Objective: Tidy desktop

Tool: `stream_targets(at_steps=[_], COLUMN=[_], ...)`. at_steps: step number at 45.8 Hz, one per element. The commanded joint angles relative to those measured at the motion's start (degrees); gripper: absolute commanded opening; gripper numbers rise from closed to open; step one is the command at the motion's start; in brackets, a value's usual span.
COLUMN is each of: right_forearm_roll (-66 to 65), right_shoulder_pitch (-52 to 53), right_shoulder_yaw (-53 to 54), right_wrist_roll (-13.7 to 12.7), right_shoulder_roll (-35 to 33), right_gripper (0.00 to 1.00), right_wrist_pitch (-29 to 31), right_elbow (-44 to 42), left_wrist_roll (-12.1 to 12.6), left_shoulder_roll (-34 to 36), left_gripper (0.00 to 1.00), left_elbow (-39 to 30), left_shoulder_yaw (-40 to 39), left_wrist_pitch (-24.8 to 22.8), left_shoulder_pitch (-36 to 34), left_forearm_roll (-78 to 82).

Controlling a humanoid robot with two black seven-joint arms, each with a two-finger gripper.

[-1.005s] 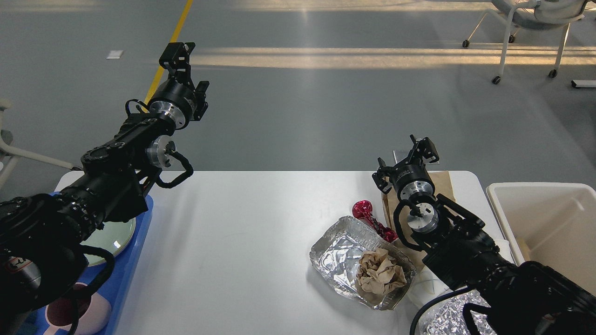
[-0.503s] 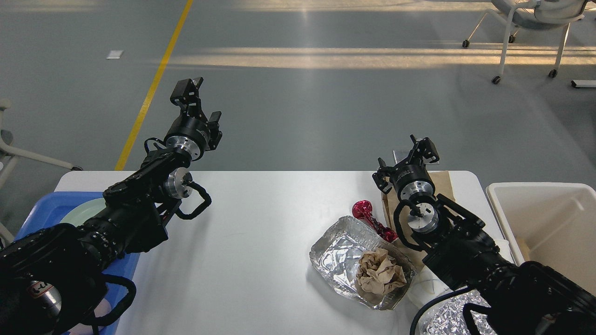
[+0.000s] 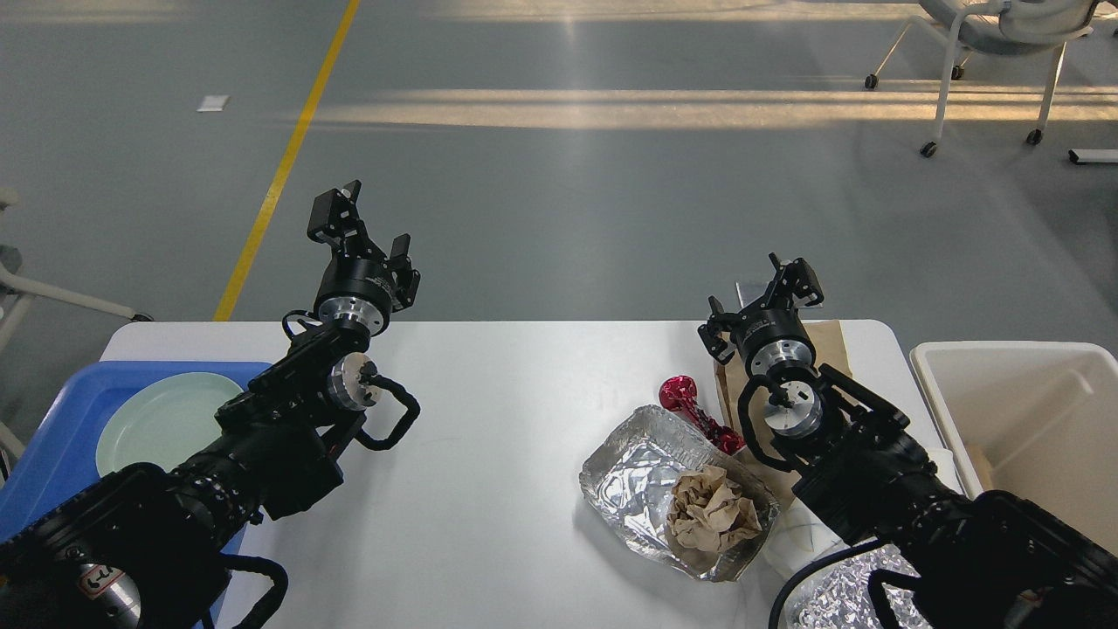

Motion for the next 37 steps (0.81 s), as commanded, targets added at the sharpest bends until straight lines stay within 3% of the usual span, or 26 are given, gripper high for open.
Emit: stream_targets(at_steps=[1, 13, 37], right_forearm_roll=[0.0, 0.0, 0.1], right_shoulder_pitch=[0.0, 0.0, 0.0], right_shoulder_yaw=[-0.1, 0.0, 0.0], right_wrist_roll=[0.0, 0.1, 0.0], right_shoulder_roll=[0.0, 0.0, 0.0], right_gripper=[1.0, 1.0, 1.0], right_wrist_pitch=[0.0, 0.0, 0.0], right_elbow=[0.0, 0.0, 0.0], left_wrist_roll=[-2.6, -7.1, -7.3], left_shoulder_roll=[-0.4, -0.8, -0.7], left_gripper=[0.97, 0.99, 0.99], left_elbow=[0.0, -0.1, -0.4], left_shoulder_yaw=[-1.9, -2.7, -1.7], left_wrist_pitch=[0.0, -1.5, -2.6], left_shoulder_pitch=[0.7, 1.9, 2.7], left_forearm_roll=[-0.1, -0.8, -0.3])
